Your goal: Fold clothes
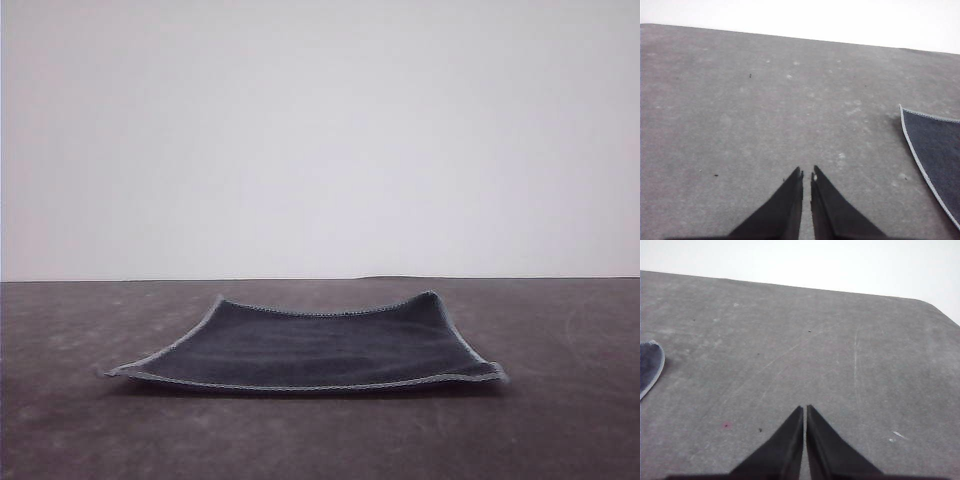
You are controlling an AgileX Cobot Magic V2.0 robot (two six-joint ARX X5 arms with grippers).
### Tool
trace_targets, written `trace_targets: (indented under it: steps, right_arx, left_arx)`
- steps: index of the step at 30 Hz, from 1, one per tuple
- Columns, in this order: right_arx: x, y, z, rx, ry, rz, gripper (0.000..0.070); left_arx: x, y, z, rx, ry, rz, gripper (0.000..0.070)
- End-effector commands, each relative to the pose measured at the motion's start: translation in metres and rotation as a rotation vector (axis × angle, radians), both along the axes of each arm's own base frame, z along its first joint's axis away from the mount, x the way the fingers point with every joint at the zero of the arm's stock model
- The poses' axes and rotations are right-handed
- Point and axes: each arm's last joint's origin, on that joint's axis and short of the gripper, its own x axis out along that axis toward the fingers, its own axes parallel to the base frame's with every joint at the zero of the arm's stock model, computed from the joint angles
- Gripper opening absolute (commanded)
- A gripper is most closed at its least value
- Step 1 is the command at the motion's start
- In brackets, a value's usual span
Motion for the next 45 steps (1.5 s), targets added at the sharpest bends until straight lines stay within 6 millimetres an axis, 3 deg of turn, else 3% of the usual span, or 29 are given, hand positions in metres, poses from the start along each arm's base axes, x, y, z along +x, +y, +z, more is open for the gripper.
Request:
trace_targets:
  steps: [1,30,36,40,45]
  right_arx:
    - [0.000,0.000,0.000,0.011,-0.009,-0.001,0.0002]
    - [0.000,0.000,0.000,0.019,-0.008,-0.001,0.0002]
    - [0.000,0.000,0.001,0.115,-0.019,-0.014,0.0002]
    - [0.000,0.000,0.012,0.266,-0.084,-0.023,0.0002]
    - [-0.001,0.002,0.040,0.350,-0.095,0.024,0.0002]
  left_arx:
    - [0.001,0.000,-0.007,0.000,0.025,0.004,0.0017]
    - [0.001,0.000,-0.007,-0.005,0.027,0.005,0.0017]
    - [0.001,0.000,-0.004,-0.066,0.002,0.010,0.0016]
    - [0.001,-0.001,0.015,-0.151,-0.105,-0.009,0.0014]
    - [-0.004,-0.001,0.056,-0.166,-0.169,-0.010,0.0013]
